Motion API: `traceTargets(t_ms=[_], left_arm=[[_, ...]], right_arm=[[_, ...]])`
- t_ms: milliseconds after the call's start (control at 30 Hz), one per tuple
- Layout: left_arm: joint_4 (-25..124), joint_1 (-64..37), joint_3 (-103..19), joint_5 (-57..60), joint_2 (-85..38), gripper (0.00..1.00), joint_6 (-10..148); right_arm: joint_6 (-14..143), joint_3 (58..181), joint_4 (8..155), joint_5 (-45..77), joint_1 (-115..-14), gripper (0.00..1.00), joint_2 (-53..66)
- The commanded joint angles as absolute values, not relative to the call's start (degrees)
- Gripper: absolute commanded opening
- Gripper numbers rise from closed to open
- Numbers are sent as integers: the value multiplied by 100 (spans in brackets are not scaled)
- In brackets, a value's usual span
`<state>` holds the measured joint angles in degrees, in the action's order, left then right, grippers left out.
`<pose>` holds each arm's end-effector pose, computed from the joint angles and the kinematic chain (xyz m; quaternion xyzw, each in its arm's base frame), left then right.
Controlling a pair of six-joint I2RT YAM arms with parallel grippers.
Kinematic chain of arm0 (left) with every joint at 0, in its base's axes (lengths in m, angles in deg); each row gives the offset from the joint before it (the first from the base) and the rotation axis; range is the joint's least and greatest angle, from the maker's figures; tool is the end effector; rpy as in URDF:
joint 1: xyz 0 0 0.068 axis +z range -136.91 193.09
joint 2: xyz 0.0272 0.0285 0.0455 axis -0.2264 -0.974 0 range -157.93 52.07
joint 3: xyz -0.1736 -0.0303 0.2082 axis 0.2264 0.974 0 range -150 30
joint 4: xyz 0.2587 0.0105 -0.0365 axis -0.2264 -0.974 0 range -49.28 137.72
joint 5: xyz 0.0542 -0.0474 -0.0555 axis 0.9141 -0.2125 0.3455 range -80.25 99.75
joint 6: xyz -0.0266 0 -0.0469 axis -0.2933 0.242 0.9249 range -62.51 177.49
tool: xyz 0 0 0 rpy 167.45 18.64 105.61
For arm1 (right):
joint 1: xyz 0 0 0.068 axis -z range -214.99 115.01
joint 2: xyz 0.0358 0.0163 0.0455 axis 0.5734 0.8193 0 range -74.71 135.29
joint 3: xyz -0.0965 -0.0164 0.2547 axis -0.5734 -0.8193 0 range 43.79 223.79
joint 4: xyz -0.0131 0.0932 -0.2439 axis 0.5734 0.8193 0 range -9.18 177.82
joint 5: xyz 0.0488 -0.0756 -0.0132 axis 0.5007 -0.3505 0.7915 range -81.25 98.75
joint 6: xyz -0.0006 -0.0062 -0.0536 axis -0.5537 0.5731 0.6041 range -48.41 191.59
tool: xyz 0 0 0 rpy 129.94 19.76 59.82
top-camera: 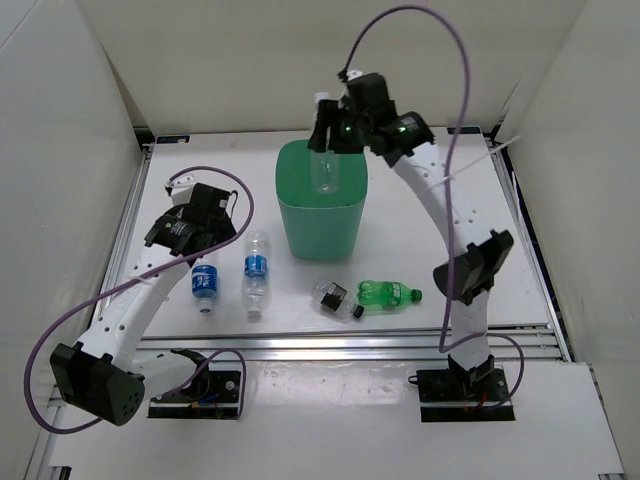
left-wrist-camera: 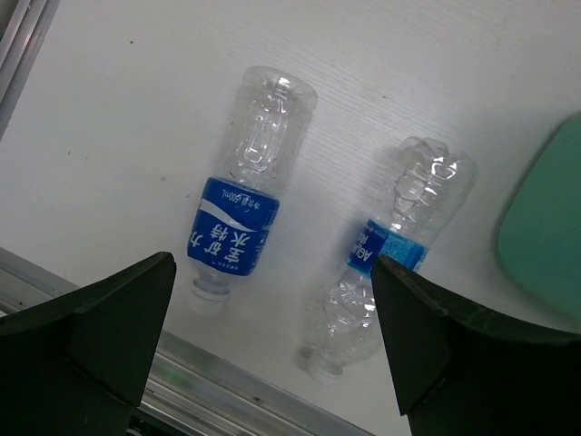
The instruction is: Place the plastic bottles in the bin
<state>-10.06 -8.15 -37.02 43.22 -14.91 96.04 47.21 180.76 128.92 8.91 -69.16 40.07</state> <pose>0.2095 -0.0604 0.3288 -0.2175 0.8974 0.1072 0.3685 0.3585 0.2435 0.4534 -0.0731 0.8445 0.2605 0.4622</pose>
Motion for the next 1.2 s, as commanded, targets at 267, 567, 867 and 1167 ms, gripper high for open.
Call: traceTargets(t_ms=[267,567,867,1167], left_arm=[[-1559,-845,-2847,6082,-1410,100,10937],[-301,-502,-2106,5801,-2034,100,10390],[736,-168,-1791,5089,-2517,100,10083],[1151,-28,-1790,4632,-3265,91,10073]], right_arm=[[5225,17406,12828,470,-7085,100,2699],[5225,17369,13672,918,-7085,100,2188],[5278,17370,13839,1050,-7085,100,1855],[5331,17185,13901,1103,-7032,100,1617]])
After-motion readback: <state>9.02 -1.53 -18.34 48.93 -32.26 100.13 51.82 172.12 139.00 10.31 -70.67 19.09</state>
